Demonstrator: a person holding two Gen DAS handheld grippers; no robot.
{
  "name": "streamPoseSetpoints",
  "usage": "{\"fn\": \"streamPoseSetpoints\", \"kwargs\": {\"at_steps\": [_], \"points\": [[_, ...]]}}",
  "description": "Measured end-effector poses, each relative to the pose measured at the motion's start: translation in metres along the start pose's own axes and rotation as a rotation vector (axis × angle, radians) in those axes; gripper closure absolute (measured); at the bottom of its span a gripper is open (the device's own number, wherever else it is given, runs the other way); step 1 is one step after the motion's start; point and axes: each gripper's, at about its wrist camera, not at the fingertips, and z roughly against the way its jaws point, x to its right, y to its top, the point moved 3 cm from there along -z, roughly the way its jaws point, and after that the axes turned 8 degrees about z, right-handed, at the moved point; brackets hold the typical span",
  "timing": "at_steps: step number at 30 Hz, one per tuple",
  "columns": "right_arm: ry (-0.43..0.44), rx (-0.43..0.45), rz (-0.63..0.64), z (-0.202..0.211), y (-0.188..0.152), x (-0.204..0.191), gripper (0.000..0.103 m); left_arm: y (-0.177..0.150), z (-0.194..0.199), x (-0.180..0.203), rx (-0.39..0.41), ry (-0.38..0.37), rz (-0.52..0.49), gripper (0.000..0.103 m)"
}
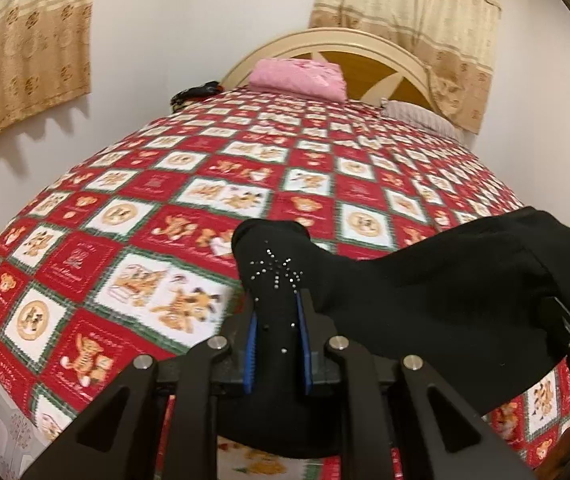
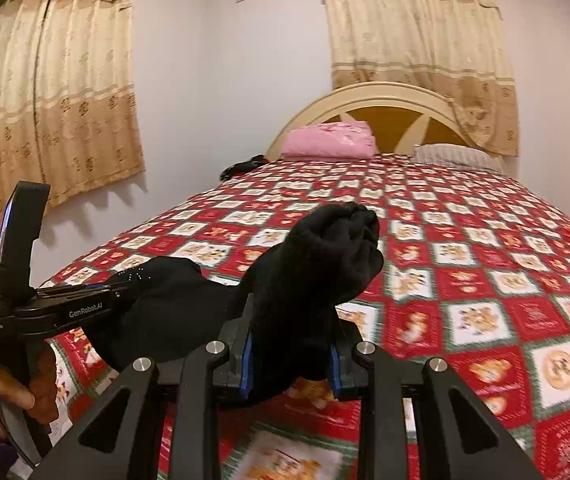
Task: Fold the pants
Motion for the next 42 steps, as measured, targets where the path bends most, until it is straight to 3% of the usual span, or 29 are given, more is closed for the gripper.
{"fn": "streamPoseSetpoints", "kwargs": {"at_steps": [7,18,21,27,29,30,31,33,34,37,42], "points": [[0.021,-0.002,0.013,-0.009,0.004,-0.012,0.074,0.006,-0.002,-0.020,-0.003,0.003,0.020,0.085],[0.071,0.034,0.053,-0.043,0.026,-0.041,0.074,0.046,0.006,-0.047,0.100,0.086,0.033,0.085],[0.075,-0.013,0.074,-0.065,0.018,-0.045,0.074,0.045,-0.004,-0.054,0.093,0.114,0.022,0.085],[0.073,-0.190,0.092,-0.104,-0.015,-0.044,0.074,0.014,-0.045,-0.069,-0.041,0.154,0.044,0.085],[0.066,-0.221,0.099,-0.109,-0.023,-0.040,0.073,0.005,-0.049,-0.075,-0.062,0.162,0.061,0.077],[0.068,-0.232,0.100,-0.111,-0.025,-0.038,0.073,0.001,-0.050,-0.078,-0.072,0.158,0.075,0.065],[0.065,-0.244,0.104,-0.112,-0.028,-0.036,0.073,-0.003,-0.051,-0.085,-0.084,0.165,0.093,0.046],[0.066,-0.265,0.109,-0.115,-0.033,-0.033,0.069,-0.009,-0.048,-0.097,-0.085,0.198,0.123,0.024],[0.070,-0.277,0.106,-0.117,-0.036,-0.033,0.069,-0.013,-0.045,-0.107,-0.077,0.204,0.147,0.018],[0.086,-0.317,0.074,-0.124,-0.042,-0.027,0.061,-0.018,-0.039,-0.124,-0.086,0.217,0.214,0.010],[0.084,-0.335,0.051,-0.124,-0.045,-0.022,0.048,-0.021,-0.029,-0.133,-0.085,0.269,0.227,0.009]]}}
